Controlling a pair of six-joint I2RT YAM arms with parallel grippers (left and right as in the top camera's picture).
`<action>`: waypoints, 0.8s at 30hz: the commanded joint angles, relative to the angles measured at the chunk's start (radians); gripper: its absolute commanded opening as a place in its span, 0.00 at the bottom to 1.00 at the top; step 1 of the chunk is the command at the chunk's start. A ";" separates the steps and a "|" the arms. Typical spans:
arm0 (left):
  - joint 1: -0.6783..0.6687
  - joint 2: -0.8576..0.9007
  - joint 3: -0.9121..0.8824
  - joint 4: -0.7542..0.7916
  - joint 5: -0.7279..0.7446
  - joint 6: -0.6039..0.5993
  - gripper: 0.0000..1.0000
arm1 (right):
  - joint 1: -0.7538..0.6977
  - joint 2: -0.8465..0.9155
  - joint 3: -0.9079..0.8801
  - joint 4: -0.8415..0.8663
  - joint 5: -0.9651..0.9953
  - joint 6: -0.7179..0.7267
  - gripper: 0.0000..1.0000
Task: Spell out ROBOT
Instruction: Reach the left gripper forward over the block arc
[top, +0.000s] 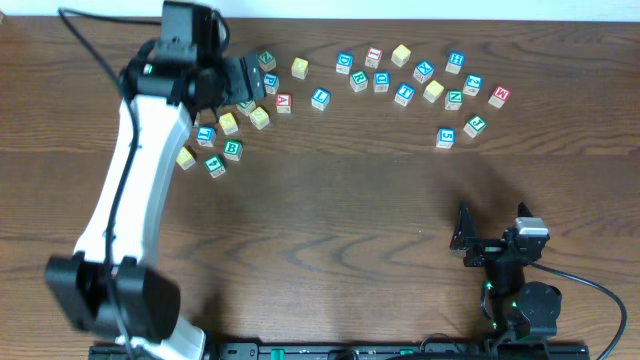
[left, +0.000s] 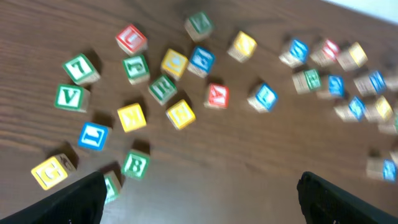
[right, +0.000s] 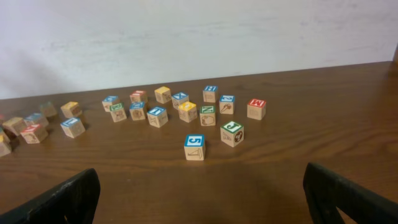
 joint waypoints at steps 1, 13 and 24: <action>-0.003 0.125 0.144 -0.033 -0.105 -0.119 0.96 | -0.010 -0.002 -0.002 -0.004 0.001 -0.013 0.99; -0.009 0.342 0.157 -0.012 -0.194 -0.389 0.72 | -0.010 -0.002 -0.002 -0.004 0.001 -0.013 0.99; -0.020 0.447 0.155 0.105 -0.190 -0.390 0.68 | -0.010 -0.002 -0.002 -0.004 0.001 -0.013 0.99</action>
